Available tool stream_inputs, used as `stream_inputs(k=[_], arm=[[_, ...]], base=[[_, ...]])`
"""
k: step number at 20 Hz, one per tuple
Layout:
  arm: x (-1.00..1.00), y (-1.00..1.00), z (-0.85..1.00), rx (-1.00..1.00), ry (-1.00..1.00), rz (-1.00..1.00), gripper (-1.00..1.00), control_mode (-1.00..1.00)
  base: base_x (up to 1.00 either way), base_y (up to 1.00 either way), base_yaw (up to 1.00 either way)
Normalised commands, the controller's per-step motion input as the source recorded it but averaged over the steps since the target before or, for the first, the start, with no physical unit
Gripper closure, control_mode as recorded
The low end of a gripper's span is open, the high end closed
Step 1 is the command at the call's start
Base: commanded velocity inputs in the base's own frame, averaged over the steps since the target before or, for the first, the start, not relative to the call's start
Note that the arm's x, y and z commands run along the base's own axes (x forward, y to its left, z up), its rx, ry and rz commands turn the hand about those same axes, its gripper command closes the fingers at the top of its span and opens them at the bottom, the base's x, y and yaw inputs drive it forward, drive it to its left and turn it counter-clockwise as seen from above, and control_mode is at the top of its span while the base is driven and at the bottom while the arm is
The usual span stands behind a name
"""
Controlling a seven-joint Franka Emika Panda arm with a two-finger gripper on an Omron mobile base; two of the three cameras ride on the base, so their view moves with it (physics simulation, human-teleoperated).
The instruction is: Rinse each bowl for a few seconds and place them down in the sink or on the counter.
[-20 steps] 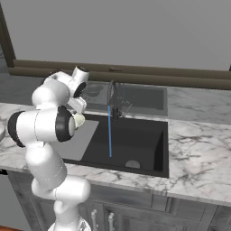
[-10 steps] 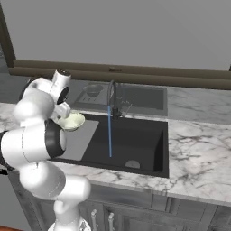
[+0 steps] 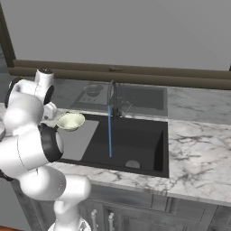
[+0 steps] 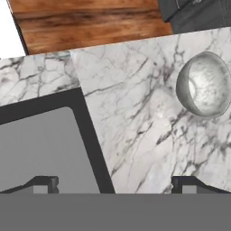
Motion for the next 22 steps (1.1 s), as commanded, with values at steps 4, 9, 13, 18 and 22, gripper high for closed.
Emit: stream_inputs(k=[4, 9, 13, 18, 22], arm=[[-0.29, 0.32, 0.24, -0.08, 0.00, 0.08, -1.00, -1.00], [-0.33, 0.30, 0.12, -0.10, 0.00, 0.07, -1.00, -1.00], [-0.25, 0.28, 0.03, -0.11, 0.00, 0.05, -1.00, -1.00], [-0.18, 0.24, 0.04, -0.09, 0.00, 0.05, -1.00, -1.00], [-0.19, 0.23, 0.03, -0.07, 0.00, 0.04, -1.00, -1.00]], base=[[0.00, 0.00, 0.00], [0.00, 0.00, 0.00], [0.00, 0.00, 0.00], [0.00, 0.00, 0.00], [0.00, 0.00, 0.00]])
